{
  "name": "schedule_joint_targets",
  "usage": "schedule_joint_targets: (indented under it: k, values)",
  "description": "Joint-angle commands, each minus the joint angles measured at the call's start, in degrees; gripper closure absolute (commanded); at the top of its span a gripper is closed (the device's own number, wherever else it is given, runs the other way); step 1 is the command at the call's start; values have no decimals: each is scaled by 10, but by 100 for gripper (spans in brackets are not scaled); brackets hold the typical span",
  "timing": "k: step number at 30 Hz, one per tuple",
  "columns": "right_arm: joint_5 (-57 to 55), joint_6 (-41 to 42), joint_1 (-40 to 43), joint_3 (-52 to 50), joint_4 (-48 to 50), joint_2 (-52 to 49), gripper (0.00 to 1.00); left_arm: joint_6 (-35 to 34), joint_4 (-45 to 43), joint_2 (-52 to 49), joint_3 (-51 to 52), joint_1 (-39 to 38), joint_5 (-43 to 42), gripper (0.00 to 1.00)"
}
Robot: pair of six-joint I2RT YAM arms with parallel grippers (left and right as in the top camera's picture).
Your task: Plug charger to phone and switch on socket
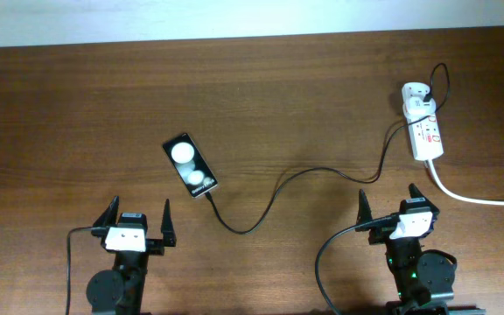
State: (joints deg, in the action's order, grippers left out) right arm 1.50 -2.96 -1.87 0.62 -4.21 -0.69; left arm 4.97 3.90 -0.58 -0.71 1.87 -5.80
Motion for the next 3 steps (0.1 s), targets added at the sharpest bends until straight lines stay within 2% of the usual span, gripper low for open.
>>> schedule_joint_targets:
  k: [1,3]
  values:
    - [-7,5,-4,-3,-3,5,1,3,3,3,2,3,-8,1]
    - [-7,5,-4,-3,-3,5,1,3,3,3,2,3,-8,1]
